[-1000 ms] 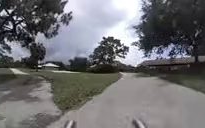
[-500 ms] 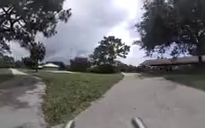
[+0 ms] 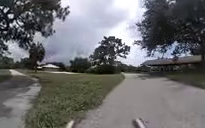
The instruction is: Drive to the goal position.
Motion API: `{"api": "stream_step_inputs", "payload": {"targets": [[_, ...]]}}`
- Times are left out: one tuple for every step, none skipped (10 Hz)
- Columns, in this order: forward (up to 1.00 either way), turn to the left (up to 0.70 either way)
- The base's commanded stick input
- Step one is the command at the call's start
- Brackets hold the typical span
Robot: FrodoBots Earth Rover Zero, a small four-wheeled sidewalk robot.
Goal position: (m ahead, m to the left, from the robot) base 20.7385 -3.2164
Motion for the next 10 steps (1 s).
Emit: {"api": "stream_step_inputs", "payload": {"targets": [[0.7, -0.25], [0.7, -0.03], [0.7, 0.0], [0.7, 0.0], [0.7, 0.0], [0.7, 0.0], [0.7, -0.07], [0.7, -0.21], [0.7, -0.28], [0.7, -0.18]]}}
